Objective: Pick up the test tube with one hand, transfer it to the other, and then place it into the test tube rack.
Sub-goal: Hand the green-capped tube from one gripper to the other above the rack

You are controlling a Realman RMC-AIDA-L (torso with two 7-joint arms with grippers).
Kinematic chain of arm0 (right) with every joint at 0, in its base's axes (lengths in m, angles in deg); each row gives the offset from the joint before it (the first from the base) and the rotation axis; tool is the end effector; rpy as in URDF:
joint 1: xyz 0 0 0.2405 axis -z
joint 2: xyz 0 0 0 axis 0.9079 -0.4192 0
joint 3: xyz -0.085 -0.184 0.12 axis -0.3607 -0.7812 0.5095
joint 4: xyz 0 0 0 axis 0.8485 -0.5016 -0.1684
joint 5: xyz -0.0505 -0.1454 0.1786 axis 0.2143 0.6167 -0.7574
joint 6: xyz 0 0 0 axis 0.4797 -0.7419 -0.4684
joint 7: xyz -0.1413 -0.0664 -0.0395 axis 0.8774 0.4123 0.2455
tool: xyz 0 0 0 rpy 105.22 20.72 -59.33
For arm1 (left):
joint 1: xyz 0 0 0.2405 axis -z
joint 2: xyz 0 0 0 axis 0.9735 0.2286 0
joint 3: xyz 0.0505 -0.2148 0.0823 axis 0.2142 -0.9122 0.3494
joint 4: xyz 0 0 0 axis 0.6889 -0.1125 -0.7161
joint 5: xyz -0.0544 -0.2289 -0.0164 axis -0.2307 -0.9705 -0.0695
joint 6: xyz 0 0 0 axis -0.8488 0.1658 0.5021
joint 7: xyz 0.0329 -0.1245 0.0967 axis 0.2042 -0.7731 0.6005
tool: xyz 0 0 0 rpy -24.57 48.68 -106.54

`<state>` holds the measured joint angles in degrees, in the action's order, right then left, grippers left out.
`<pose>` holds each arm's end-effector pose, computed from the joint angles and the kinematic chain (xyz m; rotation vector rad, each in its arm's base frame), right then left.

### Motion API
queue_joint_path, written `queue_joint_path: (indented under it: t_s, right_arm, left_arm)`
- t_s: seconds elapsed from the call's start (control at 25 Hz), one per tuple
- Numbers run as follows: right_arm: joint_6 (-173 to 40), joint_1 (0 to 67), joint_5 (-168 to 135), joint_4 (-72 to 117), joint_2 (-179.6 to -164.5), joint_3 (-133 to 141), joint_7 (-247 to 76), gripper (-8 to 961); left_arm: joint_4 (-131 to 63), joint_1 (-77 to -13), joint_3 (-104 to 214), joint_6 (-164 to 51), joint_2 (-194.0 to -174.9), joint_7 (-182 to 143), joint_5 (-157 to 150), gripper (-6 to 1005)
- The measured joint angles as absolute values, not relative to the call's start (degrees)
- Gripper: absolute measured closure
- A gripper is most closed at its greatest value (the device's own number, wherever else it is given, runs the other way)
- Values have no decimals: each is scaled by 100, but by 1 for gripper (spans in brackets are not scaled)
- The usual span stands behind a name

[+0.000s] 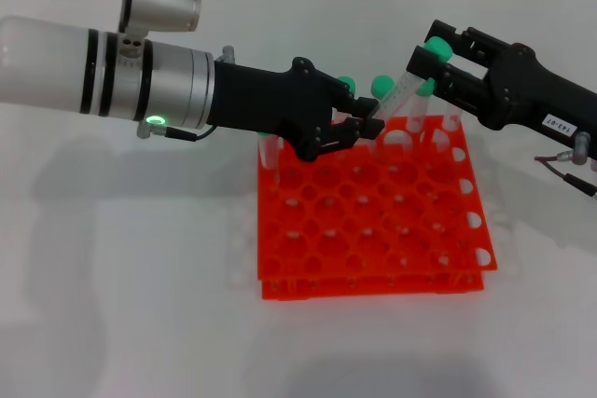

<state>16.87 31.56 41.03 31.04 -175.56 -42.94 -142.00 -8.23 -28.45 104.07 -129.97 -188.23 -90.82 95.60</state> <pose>0.2185 0.3470 -0.0190 -2.3941 0.5307 1.3434 -0.1552 0.3891 -0.0663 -2.9999 -0.1323 -0.5713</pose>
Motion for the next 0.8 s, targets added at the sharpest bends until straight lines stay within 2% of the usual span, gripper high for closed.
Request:
queue_joint_path:
  t_s: [0.04,0.16,0.32,0.6,0.8]
  right_arm:
    - [1687,3155,4103,3104,-17556,-4294,-14201,247]
    - [1685,3155,4101,3104,-17556,-4294,-14201,358]
    - [1685,3156,4100,3104,-17556,-4294,-14200,593]
    - [1687,3170,4100,3104,-17556,-4294,-14211,696]
    - [1687,3175,4095,3104,-17556,-4292,-14239,696]
  left_arm:
    - [-824,-2845,10407,-12996,-18825,-9082,9560,762]
    - [-824,-2842,10407,-12996,-18829,-9083,9560,761]
    - [-823,-2836,10407,-12996,-18832,-9086,9561,760]
    - [-822,-2840,10407,-12996,-18838,-9083,9561,758]
    - [-789,-2843,10408,-12886,-18851,-9206,9561,756]
